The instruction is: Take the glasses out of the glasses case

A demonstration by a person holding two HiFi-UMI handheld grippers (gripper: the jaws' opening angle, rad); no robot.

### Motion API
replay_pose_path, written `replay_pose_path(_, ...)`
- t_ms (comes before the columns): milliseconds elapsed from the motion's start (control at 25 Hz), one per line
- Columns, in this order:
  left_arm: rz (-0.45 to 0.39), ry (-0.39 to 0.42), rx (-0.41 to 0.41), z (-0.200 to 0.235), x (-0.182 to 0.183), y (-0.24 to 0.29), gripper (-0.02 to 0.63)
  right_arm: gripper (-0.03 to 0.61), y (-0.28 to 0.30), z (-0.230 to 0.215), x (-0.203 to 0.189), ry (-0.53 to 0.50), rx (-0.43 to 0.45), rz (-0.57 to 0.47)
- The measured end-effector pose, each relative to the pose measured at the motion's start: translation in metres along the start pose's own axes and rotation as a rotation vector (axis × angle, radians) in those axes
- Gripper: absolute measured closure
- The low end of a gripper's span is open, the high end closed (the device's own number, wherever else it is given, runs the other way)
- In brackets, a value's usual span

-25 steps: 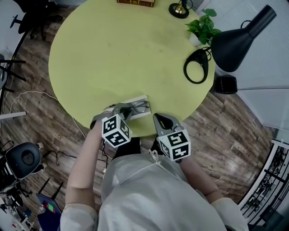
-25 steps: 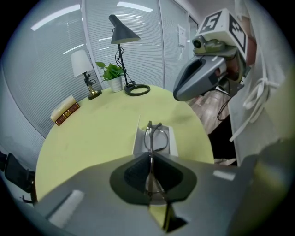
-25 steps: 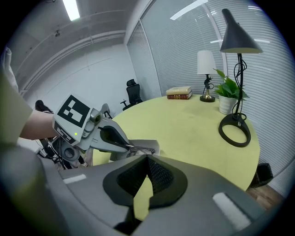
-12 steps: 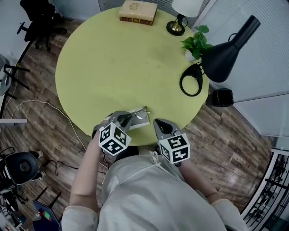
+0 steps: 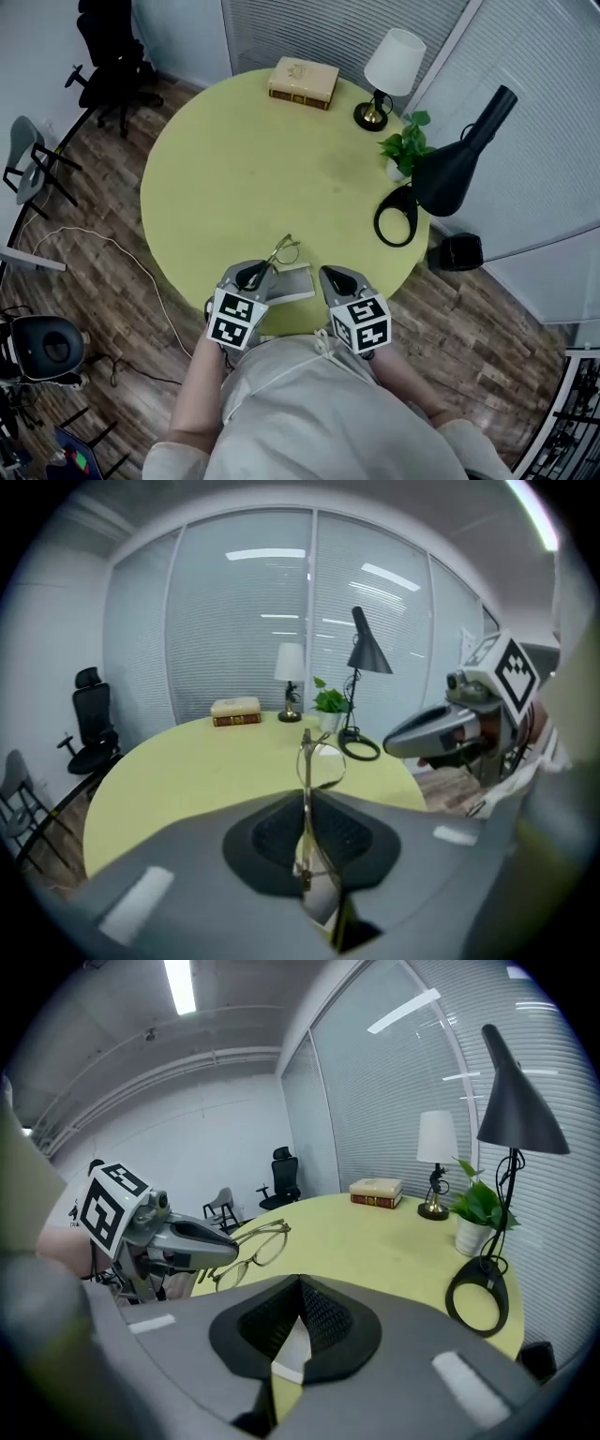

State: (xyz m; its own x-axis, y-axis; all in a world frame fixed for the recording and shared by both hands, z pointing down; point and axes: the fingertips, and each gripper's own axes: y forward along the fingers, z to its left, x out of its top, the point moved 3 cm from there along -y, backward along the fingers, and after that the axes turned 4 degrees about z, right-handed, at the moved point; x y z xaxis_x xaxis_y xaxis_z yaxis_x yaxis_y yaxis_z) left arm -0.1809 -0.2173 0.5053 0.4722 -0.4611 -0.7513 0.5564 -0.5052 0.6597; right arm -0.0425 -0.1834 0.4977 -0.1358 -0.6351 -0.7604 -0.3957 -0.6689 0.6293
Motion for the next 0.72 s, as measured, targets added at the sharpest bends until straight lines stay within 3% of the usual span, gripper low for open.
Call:
replay_pose_path(160,-0.081,-0.111,0.111,0.012,0.012,-0.022,0.589,0.578,0.001,0.004,0.017,-0.037,0.026,-0.031)
replay_pose_path(360,-0.26,-0.244,0.242,0.026,0.038,-0.056,0.589,0.58,0.001,0.016,0.041,-0.095,0.066,-0.09)
replay_pose_path(520,-0.391,-0.267,0.384,0.035,0.053,-0.083,0.589,0.578,-0.003,0.019,0.055,-0.127,0.088,-0.124)
replay_pose_path(720,-0.49,-0.325,0.5,0.038,0.059,-0.104,0.589,0.58,-0.015,0.015,0.068,-0.131,0.067,-0.182)
